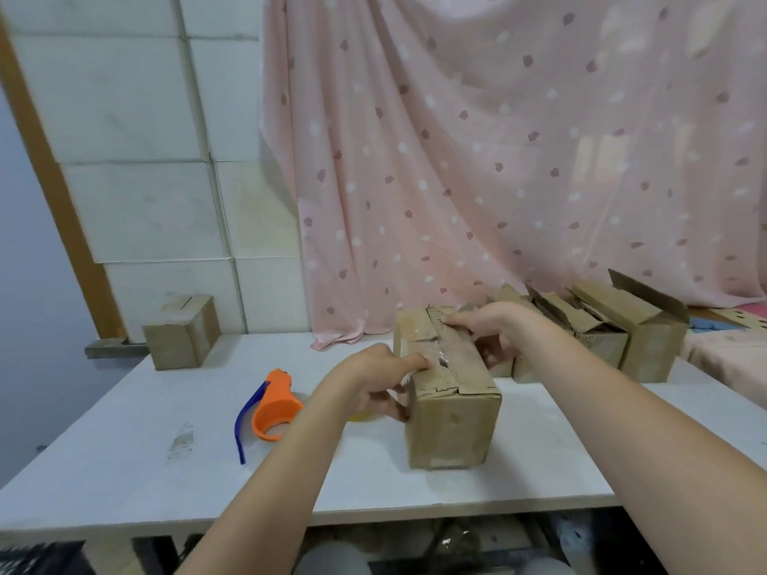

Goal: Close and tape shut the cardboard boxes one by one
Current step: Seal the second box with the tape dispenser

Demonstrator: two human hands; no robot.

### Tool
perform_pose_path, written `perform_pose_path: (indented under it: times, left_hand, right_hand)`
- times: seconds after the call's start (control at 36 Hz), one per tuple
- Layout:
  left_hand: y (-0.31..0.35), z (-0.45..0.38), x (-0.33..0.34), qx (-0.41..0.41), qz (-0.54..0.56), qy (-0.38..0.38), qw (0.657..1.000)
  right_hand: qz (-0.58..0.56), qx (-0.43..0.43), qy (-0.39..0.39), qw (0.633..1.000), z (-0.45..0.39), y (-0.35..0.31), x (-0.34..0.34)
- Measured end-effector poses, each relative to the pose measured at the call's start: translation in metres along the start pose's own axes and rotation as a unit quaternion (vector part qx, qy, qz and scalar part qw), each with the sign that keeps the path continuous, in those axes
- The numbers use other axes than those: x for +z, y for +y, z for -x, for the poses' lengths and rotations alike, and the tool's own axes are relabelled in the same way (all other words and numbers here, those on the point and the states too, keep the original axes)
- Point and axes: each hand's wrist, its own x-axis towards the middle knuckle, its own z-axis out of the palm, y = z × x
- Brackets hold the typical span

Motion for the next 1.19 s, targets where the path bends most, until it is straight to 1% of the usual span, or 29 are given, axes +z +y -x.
perform_pose_path:
  times: [0.08, 0.22, 0.47, 0.58, 0.64, 0.75, 0.92, 1.0, 1.06, 1.14, 1.19]
  left_hand:
    - [0.007, 0.007, -0.023, 0.026, 0.0, 0.031, 0.999]
    - [0.018, 0.021, -0.075, 0.044, -0.016, 0.067, 0.997]
    - [0.02, 0.041, -0.188, 0.053, -0.016, 0.169, 0.984]
    - [0.014, 0.04, -0.228, 0.048, -0.032, 0.223, 0.973]
    - [0.007, 0.034, -0.245, 0.033, -0.031, 0.24, 0.97]
    - [-0.015, 0.013, -0.275, 0.011, -0.005, 0.264, 0.965]
    - [-0.053, -0.024, -0.303, -0.021, 0.053, 0.274, 0.96]
    - [-0.067, -0.039, -0.307, -0.044, 0.066, 0.266, 0.961]
    - [-0.076, -0.048, -0.307, -0.055, 0.067, 0.27, 0.959]
    - [-0.089, -0.059, -0.31, -0.058, 0.079, 0.281, 0.955]
    - [-0.095, -0.065, -0.316, -0.051, 0.067, 0.293, 0.952]
  right_hand:
    - [-0.014, -0.03, -0.009, 0.999, 0.003, -0.022, 0.008]
    - [-0.019, -0.086, -0.025, 0.996, -0.003, -0.07, 0.038]
    - [-0.035, -0.18, -0.075, 0.98, -0.007, -0.161, 0.119]
    - [-0.058, -0.199, -0.105, 0.973, -0.019, -0.195, 0.157]
    - [-0.069, -0.199, -0.113, 0.971, -0.032, -0.211, 0.177]
    - [-0.078, -0.198, -0.102, 0.972, -0.067, -0.233, 0.22]
    - [-0.09, -0.174, -0.097, 0.976, -0.114, -0.24, 0.273]
    - [-0.064, -0.144, -0.106, 0.982, -0.134, -0.234, 0.29]
    - [-0.018, -0.114, -0.134, 0.984, -0.147, -0.229, 0.3]
    - [0.018, -0.07, -0.169, 0.983, -0.164, -0.226, 0.311]
    - [0.023, -0.07, -0.169, 0.983, -0.175, -0.231, 0.316]
